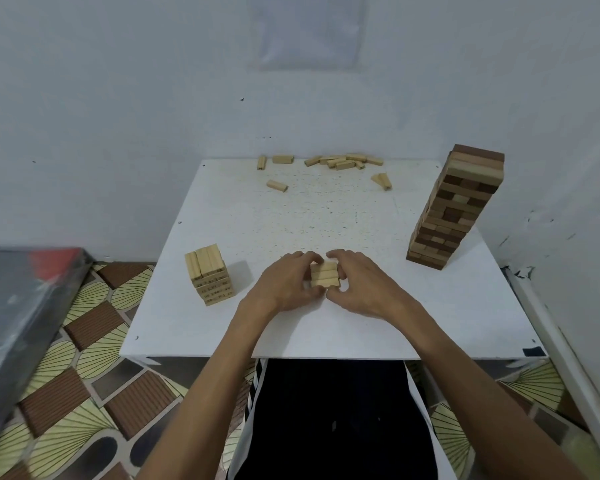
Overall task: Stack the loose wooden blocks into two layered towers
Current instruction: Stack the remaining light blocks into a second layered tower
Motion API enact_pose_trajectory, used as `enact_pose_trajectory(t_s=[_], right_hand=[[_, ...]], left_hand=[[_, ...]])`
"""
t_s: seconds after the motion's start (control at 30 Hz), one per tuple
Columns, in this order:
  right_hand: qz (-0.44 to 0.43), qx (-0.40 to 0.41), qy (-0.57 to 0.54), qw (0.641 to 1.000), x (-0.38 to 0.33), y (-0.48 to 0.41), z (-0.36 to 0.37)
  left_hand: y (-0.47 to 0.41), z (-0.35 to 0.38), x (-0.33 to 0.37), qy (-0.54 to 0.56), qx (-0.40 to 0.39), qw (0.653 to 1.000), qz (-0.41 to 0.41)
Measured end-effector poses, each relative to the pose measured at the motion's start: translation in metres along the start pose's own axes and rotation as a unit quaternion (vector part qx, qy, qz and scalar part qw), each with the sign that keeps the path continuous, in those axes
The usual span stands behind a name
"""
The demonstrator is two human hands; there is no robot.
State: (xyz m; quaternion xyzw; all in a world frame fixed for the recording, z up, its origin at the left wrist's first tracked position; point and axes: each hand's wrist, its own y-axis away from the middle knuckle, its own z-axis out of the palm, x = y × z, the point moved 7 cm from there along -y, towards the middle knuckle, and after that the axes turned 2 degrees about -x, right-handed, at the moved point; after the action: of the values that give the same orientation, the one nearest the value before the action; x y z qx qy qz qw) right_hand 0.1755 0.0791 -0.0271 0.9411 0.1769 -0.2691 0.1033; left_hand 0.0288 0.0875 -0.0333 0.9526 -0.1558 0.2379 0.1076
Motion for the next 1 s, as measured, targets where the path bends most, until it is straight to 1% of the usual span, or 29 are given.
enact_pose_trajectory(t_s=[0.13, 0.33, 0.47, 0.63, 0.73, 0.87, 1.0], right_hand=[[-0.017, -0.007, 0.043, 0.999, -0.003, -0.005, -0.003], [-0.018, -0.037, -0.007, 0.999, 0.004, -0.01, -0.007], [-0.028, -0.055, -0.002, 0.998, 0.009, -0.015, -0.007], [-0.045, -0.065, -0.001, 0.997, 0.009, -0.016, -0.006], [-0.053, -0.056, 0.006, 0.997, 0.009, -0.017, -0.008], [-0.062, -0.052, 0.005, 0.997, 0.012, -0.016, -0.006], [-0.061, -0.07, 0.015, 0.996, 0.013, -0.019, -0.005]], left_hand=[[-0.005, -0.003, 0.001, -0.009, -0.022, 1.0, 0.0], [-0.009, -0.002, 0.002, 0.004, -0.05, 0.999, -0.008], [-0.01, -0.004, 0.0, 0.008, -0.077, 0.997, -0.003], [-0.01, -0.008, -0.001, -0.018, -0.063, 0.998, 0.004], [-0.01, -0.01, 0.0, -0.023, -0.053, 0.998, -0.008], [-0.013, -0.007, -0.002, -0.02, -0.076, 0.997, -0.017], [-0.016, -0.006, -0.002, -0.04, -0.101, 0.994, -0.019]])
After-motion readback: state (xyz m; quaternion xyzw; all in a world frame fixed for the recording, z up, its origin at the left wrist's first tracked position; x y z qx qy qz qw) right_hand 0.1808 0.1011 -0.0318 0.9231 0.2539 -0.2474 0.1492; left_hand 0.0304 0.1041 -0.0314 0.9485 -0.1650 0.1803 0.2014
